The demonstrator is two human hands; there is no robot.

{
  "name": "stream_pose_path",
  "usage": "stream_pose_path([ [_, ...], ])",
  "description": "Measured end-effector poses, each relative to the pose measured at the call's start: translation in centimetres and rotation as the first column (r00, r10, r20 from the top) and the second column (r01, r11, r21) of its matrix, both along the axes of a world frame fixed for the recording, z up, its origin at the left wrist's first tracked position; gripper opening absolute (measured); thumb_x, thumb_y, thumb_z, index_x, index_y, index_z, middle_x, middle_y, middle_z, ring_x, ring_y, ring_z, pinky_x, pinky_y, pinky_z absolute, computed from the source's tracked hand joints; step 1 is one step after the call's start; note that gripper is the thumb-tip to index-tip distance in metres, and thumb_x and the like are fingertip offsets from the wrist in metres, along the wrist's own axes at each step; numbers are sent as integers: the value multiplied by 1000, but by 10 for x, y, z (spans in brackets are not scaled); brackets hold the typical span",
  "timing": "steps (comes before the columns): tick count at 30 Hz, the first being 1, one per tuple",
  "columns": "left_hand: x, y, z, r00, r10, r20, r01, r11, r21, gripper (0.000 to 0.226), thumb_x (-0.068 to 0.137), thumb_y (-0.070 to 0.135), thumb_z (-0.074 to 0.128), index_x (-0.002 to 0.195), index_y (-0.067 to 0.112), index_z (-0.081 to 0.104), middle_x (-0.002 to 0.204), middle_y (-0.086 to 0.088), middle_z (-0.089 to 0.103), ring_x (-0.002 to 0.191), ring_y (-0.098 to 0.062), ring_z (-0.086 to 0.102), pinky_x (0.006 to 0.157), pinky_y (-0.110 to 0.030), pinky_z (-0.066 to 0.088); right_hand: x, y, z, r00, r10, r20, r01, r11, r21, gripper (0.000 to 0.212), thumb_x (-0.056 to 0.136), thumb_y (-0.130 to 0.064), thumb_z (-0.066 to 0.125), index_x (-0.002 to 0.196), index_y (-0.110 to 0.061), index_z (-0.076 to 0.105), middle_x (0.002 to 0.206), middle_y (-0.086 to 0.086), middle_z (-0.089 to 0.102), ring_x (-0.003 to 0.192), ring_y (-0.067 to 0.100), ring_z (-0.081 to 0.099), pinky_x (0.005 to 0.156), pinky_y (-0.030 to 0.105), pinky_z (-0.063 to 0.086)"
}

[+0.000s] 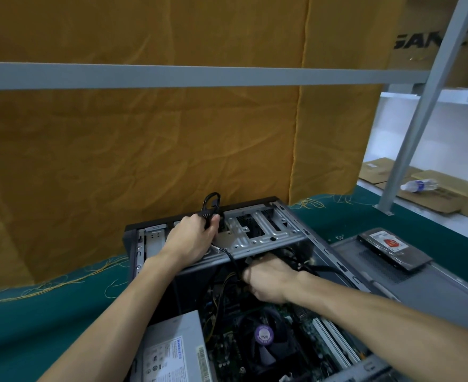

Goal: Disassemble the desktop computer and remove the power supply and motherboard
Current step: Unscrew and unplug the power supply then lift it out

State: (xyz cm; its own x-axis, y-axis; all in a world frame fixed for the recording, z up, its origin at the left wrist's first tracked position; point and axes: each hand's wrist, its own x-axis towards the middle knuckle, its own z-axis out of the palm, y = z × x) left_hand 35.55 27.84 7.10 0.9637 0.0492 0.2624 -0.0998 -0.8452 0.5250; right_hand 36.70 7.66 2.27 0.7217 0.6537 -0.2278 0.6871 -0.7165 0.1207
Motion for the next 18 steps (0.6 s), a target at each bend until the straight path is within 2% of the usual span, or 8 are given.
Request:
stream_pose_path([
  [2,0,0,0,1000,-1,-10,1,1000,-5,55,106,51,34,74,18,64,70,-6,67,67,-30,64,72,-44,56,3,-2,1,995,-75,-70,80,995,60,19,91,-13,57,108,-9,65,113,16,68,102,34,64,83,32,49],
  [4,-1,0,0,1000,2,-13,-2,1000,-12,55,106,51,34,74,17,64,70,-6,67,67,-30,64,71,-43,56,3,-4,0,992,-78,-97,87,993,86,17,93,-18,57,107,-12,65,110,13,67,98,34,63,78,30,47],
  [6,-1,0,0,1000,8,-17,-8,1000,-17,55,106,51,34,75,16,65,70,-7,66,66,-30,63,69,-42,55,0,-6,0,993,-86,-86,93,991,93,6,92,-17,58,87,-15,59,94,9,63,86,32,59,70,31,42],
  [8,-1,0,0,1000,7,-21,-7,1000,-15,55,106,50,35,76,15,65,69,-7,66,65,-30,63,67,-40,53,-3,-4,3,997,-63,-37,66,994,83,23,91,-12,58,72,-18,46,83,4,53,79,31,53,68,30,35],
  [10,-1,0,0,1000,5,-26,-6,1000,-17,56,106,50,35,76,14,65,67,-8,66,63,-30,62,64,-39,51,-5,-3,6,999,-42,-32,44,996,75,33,93,-13,58,68,-20,38,83,3,50,78,29,48,70,31,34],
  [13,-1,0,-1,1000,1,-21,-2,999,-36,57,106,50,35,75,12,66,65,-8,65,60,-29,61,60,-37,49,-3,-4,15,993,-59,-102,66,996,65,23,96,-20,58,77,-20,46,86,3,52,79,27,50,71,31,37],
  [15,-1,0,0,1000,-4,-10,3,996,-87,56,106,50,37,76,12,66,62,-5,63,54,-27,58,54,-33,43,-5,-11,24,987,-55,-151,71,992,104,14,97,-22,60,84,-18,54,79,0,54,74,24,54,69,32,41],
  [18,-4,-1,0,999,-41,15,43,979,-198,47,107,47,38,91,9,62,64,-8,58,53,-30,51,51,-36,38,-13,-29,37,982,-41,-186,86,966,243,9,96,-29,63,97,-21,68,62,-12,53,57,6,49,63,31,43],
])
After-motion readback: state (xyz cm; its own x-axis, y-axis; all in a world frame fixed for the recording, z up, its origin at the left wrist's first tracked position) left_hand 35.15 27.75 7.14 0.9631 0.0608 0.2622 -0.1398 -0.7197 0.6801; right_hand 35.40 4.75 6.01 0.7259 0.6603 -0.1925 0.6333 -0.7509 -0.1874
